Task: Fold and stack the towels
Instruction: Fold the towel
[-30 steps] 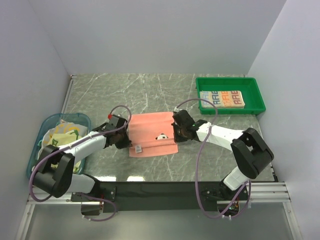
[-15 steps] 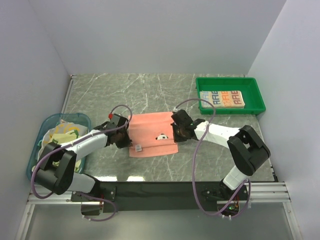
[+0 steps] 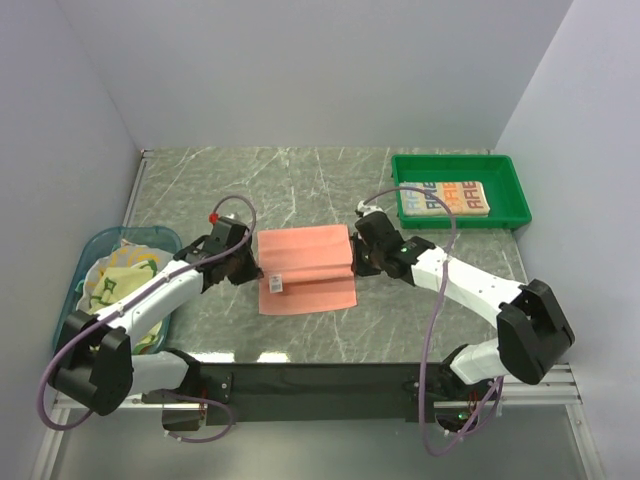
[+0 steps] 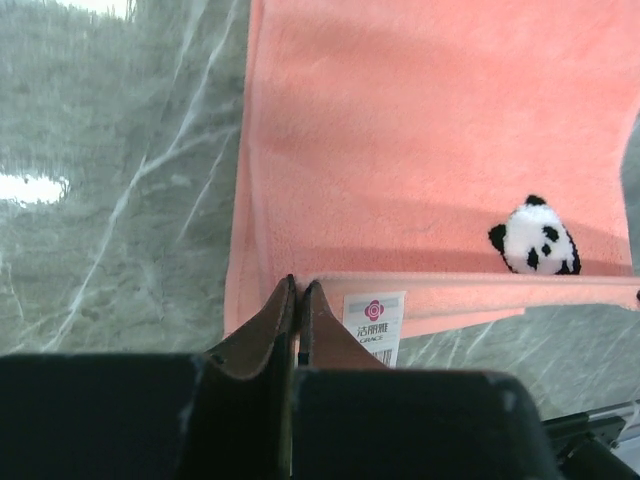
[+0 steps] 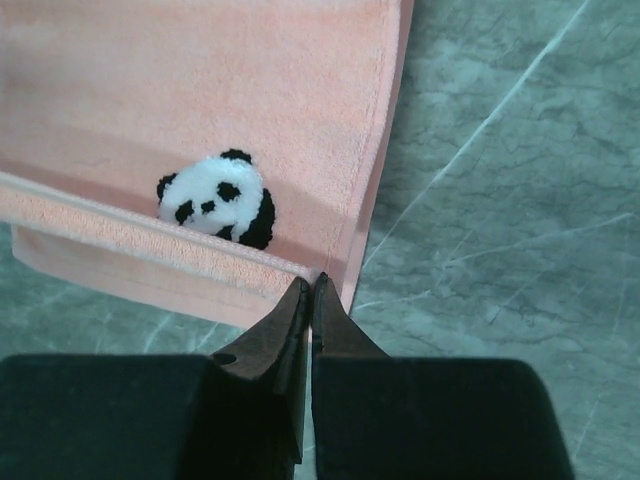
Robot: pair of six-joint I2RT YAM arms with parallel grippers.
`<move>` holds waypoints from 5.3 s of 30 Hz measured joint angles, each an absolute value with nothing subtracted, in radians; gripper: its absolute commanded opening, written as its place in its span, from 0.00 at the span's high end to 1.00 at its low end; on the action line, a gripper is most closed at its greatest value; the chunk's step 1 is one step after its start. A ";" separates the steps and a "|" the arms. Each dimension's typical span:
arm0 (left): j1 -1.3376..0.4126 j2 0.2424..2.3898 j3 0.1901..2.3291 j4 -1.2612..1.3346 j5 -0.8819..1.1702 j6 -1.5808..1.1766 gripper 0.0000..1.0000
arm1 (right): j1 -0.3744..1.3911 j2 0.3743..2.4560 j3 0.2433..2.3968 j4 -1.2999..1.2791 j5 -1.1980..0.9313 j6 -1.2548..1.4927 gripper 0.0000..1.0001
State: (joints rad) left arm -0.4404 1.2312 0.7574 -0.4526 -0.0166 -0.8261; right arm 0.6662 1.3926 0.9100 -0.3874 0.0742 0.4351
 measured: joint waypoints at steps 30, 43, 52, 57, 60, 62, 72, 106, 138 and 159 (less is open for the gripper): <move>-0.482 1.082 0.652 -0.519 -0.049 -0.835 0.25 | 0.742 1.320 0.823 -0.421 0.027 0.471 0.57; -0.532 1.280 0.771 -0.486 -0.042 -0.835 0.68 | 0.742 1.469 0.910 -0.338 0.006 0.490 0.79; -0.601 1.283 0.574 -0.391 -0.012 -0.894 0.73 | 0.742 1.476 0.694 -0.223 -0.083 0.571 0.80; -0.603 1.248 0.530 -0.333 -0.013 -0.923 0.73 | 0.741 1.468 0.665 -0.167 -0.089 0.604 0.80; -0.604 1.227 0.514 -0.318 -0.015 -0.938 0.66 | 0.734 1.450 0.643 -0.146 -0.088 0.617 0.80; -0.609 1.209 0.510 -0.326 -0.020 -0.941 0.60 | 0.732 1.427 0.628 -0.146 -0.087 0.617 0.79; -0.603 1.062 0.623 -0.459 -0.093 -0.932 0.06 | 0.614 1.217 0.664 -0.106 -0.110 0.625 0.27; -0.266 1.796 0.705 0.606 0.119 -1.094 0.22 | 0.477 2.072 0.854 0.932 -0.203 1.127 0.24; -0.591 1.282 0.657 -0.126 -0.052 -0.906 0.59 | 0.664 1.493 0.836 0.015 -0.123 0.607 0.64; -0.803 1.297 0.582 -0.347 -0.040 -0.991 0.56 | 0.711 1.427 0.624 -0.179 -0.110 0.587 0.71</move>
State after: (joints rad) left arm -0.8028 1.2968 0.5816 -0.3470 -0.0402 -0.9909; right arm 0.7113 1.4273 0.6243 -0.1795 -0.1104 0.5873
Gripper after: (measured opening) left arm 0.387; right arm 0.288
